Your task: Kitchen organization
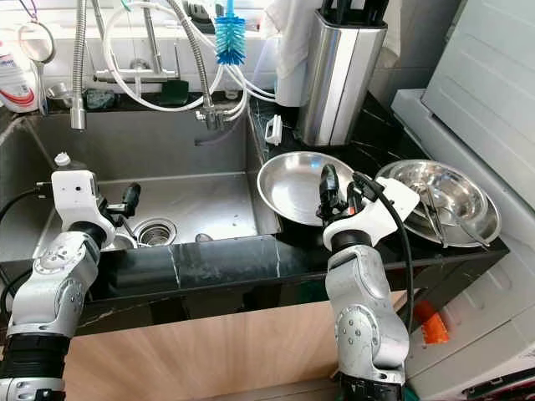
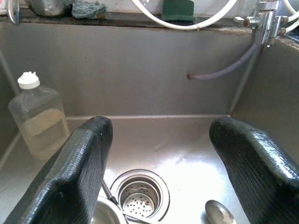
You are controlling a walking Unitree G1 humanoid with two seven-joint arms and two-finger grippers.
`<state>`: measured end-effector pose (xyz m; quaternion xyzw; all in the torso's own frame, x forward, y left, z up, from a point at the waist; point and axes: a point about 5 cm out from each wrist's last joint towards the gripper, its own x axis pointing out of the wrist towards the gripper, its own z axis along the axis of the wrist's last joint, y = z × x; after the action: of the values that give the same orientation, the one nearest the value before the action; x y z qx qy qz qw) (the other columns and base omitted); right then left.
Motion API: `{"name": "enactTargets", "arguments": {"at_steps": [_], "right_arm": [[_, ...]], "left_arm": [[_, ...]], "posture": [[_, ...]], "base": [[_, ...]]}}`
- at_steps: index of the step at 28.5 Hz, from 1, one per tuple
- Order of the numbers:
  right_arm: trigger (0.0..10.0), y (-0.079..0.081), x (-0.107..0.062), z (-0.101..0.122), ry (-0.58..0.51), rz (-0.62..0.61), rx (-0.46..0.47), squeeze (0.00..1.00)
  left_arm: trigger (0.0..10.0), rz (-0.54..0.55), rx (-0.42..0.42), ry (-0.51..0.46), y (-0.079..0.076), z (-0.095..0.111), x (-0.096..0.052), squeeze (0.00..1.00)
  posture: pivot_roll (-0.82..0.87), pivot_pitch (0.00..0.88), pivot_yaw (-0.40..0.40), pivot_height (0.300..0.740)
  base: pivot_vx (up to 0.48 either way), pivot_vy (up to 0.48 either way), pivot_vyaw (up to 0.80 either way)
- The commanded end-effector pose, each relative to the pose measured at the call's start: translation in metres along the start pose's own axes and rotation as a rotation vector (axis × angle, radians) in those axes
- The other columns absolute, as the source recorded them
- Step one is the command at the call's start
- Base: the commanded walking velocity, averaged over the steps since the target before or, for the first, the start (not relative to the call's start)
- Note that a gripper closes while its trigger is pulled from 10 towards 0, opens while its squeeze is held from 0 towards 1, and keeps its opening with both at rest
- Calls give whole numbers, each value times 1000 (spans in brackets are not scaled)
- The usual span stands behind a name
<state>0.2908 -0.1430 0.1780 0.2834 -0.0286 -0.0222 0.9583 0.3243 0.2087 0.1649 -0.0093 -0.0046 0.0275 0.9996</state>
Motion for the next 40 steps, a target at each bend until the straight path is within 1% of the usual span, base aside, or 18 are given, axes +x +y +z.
{"name": "enactTargets", "arguments": {"at_steps": [1,4,7,8,9,12,13,14,23,28,35,38,40], "right_arm": [[9882,-2,-4,1,0,-35,-5,0],[10000,-6,-6,-4,30,-82,3,0],[10000,-8,-6,-6,40,-101,12,0],[2863,-10,-7,-7,49,-119,23,0],[0,-12,-7,-8,55,-133,29,0],[0,-15,-7,-8,61,-161,47,0],[9373,-16,-7,-8,66,-177,43,0],[10000,-17,-8,-8,68,-184,42,0],[10000,-20,-9,-8,71,-218,61,0],[10000,-19,-9,-8,77,-222,83,0],[10000,-21,-6,-9,87,-241,95,0],[10000,-21,-4,-10,102,-247,79,0],[10000,-23,-1,-11,124,-261,35,0]], "left_arm": [[10000,-10,19,-19,-2,3,-2,0],[10000,-14,20,-17,-3,3,-2,0],[10000,-16,21,-16,-3,2,-2,0],[10000,-16,20,-15,-3,2,-2,0],[10000,-16,20,-15,-3,2,-2,0],[10000,-15,20,-14,-3,2,-2,0],[10000,-16,21,-14,-3,2,-2,0],[10000,-16,21,-14,-3,2,-2,0],[10000,-14,24,-14,-2,2,-3,0],[10000,-16,27,-10,-3,1,-3,0],[10000,-19,30,-8,-3,0,-3,0],[10000,-22,28,-7,-4,0,-3,0],[10000,-24,27,-7,-4,0,-3,0]], "posture": [[69,0,-47,740],[69,0,-48,740],[69,0,-48,740],[67,0,-47,740],[67,0,-47,740],[67,0,-48,740],[65,0,-48,740],[65,0,-48,740],[66,4,-49,740],[65,7,-50,740],[63,8,-49,740],[61,7,-48,740],[55,5,-45,740]], "base": [[0,0,0],[0,0,0],[0,0,0],[0,0,0],[0,0,0],[0,0,0],[0,0,0],[0,0,0],[0,0,0],[0,0,0],[0,0,0],[0,0,0],[0,0,0]]}}
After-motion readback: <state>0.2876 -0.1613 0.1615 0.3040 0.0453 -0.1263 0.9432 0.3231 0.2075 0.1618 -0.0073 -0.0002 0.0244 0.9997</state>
